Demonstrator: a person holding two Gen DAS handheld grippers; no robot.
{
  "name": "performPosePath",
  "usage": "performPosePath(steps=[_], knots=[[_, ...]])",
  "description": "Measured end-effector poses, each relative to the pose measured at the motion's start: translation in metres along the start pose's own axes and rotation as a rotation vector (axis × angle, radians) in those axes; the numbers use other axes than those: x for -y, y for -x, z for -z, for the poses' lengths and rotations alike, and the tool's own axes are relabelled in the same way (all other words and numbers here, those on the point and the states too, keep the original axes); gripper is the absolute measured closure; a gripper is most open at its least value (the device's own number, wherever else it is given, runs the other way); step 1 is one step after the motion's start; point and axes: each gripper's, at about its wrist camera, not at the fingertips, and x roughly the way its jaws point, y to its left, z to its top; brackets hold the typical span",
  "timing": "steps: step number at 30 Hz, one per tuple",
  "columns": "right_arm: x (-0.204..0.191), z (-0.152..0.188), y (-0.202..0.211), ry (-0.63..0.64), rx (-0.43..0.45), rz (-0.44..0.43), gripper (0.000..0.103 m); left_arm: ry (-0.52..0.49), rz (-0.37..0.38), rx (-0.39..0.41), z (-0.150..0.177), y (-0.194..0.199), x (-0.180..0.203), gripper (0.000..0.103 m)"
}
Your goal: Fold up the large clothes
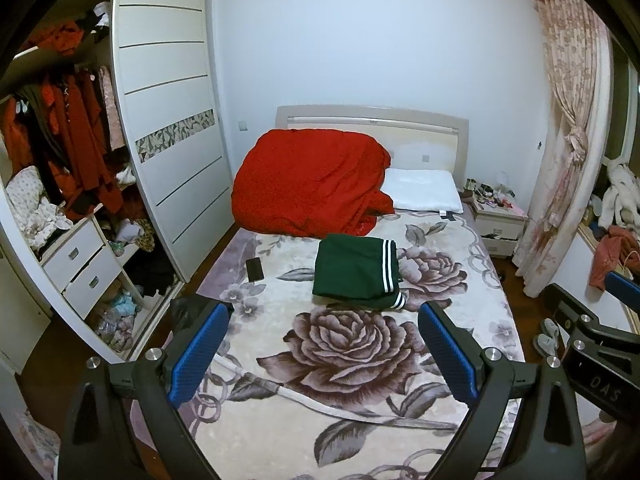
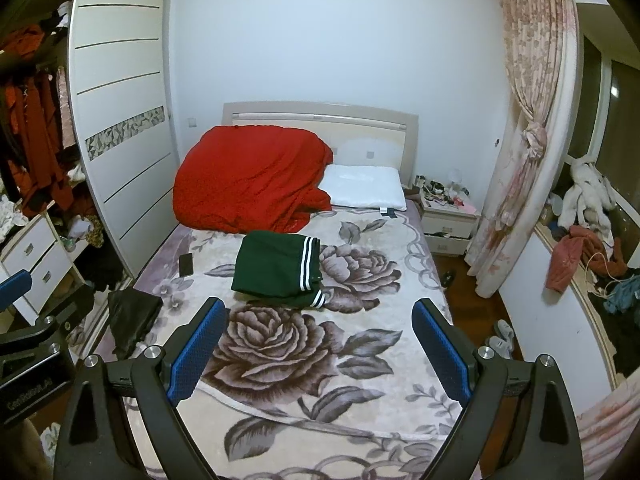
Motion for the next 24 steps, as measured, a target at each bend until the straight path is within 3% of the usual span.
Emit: performPosePath(steps=[24], knots=[[0.0,0.008,0.019,-0.007,0.004,-0.004,0.007,-0.002,0.003,0.0,0.002,0.001,0.003,0.006]])
